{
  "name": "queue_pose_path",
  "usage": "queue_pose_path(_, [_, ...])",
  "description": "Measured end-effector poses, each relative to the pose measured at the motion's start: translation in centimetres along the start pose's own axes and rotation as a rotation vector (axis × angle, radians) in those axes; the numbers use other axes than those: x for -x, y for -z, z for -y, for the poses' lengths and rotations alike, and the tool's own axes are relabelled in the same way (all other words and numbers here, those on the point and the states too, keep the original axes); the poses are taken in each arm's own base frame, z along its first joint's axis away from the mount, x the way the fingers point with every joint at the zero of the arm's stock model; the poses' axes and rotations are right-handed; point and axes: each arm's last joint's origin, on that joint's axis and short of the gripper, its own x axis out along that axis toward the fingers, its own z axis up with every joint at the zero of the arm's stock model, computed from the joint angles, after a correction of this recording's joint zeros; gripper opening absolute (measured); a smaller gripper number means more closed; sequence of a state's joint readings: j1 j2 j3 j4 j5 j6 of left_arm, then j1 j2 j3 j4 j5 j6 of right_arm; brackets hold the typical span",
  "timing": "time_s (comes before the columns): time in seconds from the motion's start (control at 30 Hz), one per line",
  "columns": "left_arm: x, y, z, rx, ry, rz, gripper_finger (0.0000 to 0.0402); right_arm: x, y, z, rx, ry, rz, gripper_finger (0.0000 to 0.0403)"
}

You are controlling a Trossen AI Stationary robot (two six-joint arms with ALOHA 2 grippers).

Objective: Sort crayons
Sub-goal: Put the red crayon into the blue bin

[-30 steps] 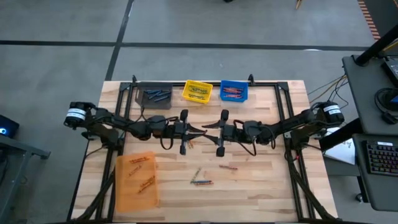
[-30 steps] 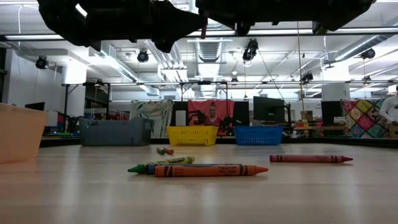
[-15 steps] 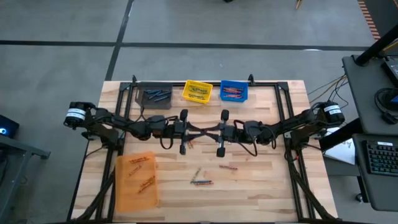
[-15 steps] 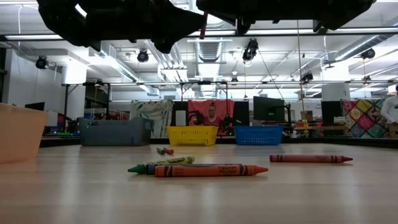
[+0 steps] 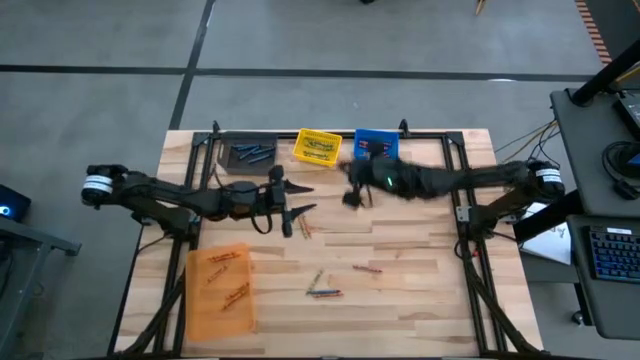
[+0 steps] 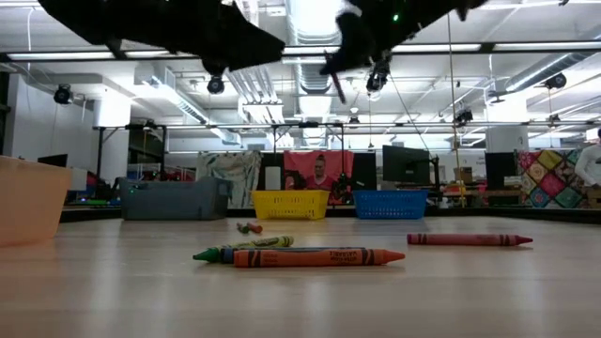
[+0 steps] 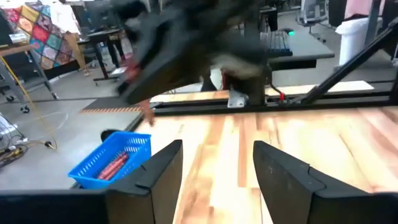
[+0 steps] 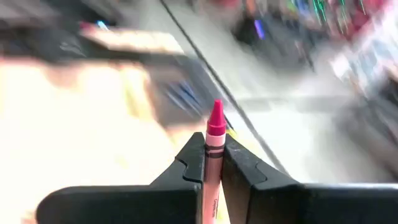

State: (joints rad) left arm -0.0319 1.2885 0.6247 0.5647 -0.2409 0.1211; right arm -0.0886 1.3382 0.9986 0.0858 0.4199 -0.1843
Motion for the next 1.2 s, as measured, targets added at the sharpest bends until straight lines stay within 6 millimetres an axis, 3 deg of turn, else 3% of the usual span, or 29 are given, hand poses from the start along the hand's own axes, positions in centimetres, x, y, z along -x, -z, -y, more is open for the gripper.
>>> queue_pose_path(0.1, [0.8, -0.8, -0.3, 0.004, -0.006, 0.016, 0.0180, -1.4, -0.3, 4.0, 0.012, 0.083, -0.179, 0.0018])
queue_pose_path(0.2, [1.4, -1.4, -0.5, 0.011, -0.009, 0.043, 0.0179, -3.3, 0.6, 7.8, 0.005, 0.073, -0.318, 0.0018])
queue_pose_path(0.37, [1.6, -1.6, -0.6, 0.011, -0.011, 0.045, 0.0171, -6.5, 4.1, 13.1, -0.032, -0.019, -0.493, 0.0018])
queue_pose_path(0.53, [1.3, -1.2, -0.5, 0.005, -0.008, 0.023, 0.0165, -8.6, 7.9, 16.3, 0.019, -0.071, -0.732, 0.0021])
queue_pose_path(0.77, [1.0, -0.9, -0.4, -0.023, -0.009, 0.010, 0.0162, -10.4, 11.3, 18.0, 0.056, -0.194, -0.927, 0.0023])
queue_pose_path(0.97, [1.0, -0.9, -0.4, -0.024, -0.010, 0.010, 0.0161, -11.8, 12.3, 18.0, 0.128, -0.241, -0.938, 0.0023])
queue_pose_path(1.2, [1.0, -0.9, -0.4, -0.024, -0.010, 0.010, 0.0161, -12.2, 12.9, 18.0, 0.141, -0.255, -0.948, 0.0024])
